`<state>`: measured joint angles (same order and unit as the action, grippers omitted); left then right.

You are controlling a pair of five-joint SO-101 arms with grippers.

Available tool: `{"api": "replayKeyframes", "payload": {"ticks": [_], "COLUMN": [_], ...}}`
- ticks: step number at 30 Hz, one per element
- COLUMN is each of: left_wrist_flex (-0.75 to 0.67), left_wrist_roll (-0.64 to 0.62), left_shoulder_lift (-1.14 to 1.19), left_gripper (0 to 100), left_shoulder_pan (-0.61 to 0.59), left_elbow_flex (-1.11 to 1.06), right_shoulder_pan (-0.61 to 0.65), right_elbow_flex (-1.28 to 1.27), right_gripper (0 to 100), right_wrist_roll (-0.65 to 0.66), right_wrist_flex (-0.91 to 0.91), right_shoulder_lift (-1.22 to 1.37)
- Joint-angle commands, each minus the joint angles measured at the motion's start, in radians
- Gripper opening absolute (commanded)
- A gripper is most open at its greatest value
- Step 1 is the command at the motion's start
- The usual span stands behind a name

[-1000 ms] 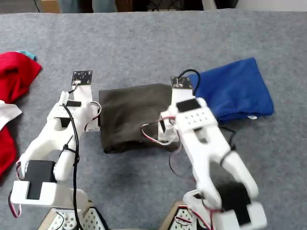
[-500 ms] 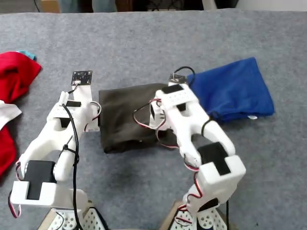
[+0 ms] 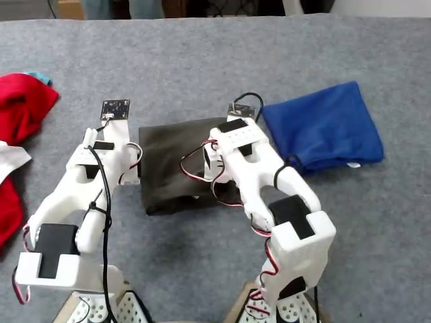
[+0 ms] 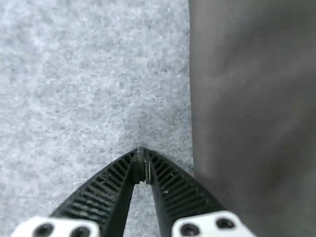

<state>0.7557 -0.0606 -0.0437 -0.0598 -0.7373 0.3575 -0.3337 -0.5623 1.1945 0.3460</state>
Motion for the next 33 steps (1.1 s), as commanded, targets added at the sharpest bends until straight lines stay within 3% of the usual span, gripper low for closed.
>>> {"api": "replayKeyframes", "payload": {"ticks": [1,3,8,13,28,33], "left_wrist_flex": [-0.006,-0.006,-0.006,-0.006,-0.006,-0.006], "left_wrist_roll": [-0.009,-0.009,-0.009,-0.009,-0.068,-0.100], "left_shoulder_lift": [-0.032,-0.032,-0.032,-0.032,-0.032,-0.032], "left_gripper": [3,3,3,3,3,3], "left_shoulder_pan": [-0.019,-0.021,-0.024,-0.019,-0.064,-0.070], "left_elbow_flex": [-0.001,-0.001,-0.001,-0.001,-0.001,-0.001], "right_shoulder_pan": [0.014,0.008,-0.025,-0.087,-0.189,-0.272], "right_elbow_flex": [-0.007,-0.004,-0.004,0.035,0.501,0.565], "right_gripper": [6.5,1.4,1.3,1.3,1.3,1.3], "right_wrist_roll": [0.018,0.037,0.115,0.316,0.583,0.773], "right_wrist_flex": [-0.037,-0.037,-0.035,0.009,0.290,0.295], "right_shoulder_lift": [0.065,0.065,0.031,-0.091,-0.150,-0.150]}}
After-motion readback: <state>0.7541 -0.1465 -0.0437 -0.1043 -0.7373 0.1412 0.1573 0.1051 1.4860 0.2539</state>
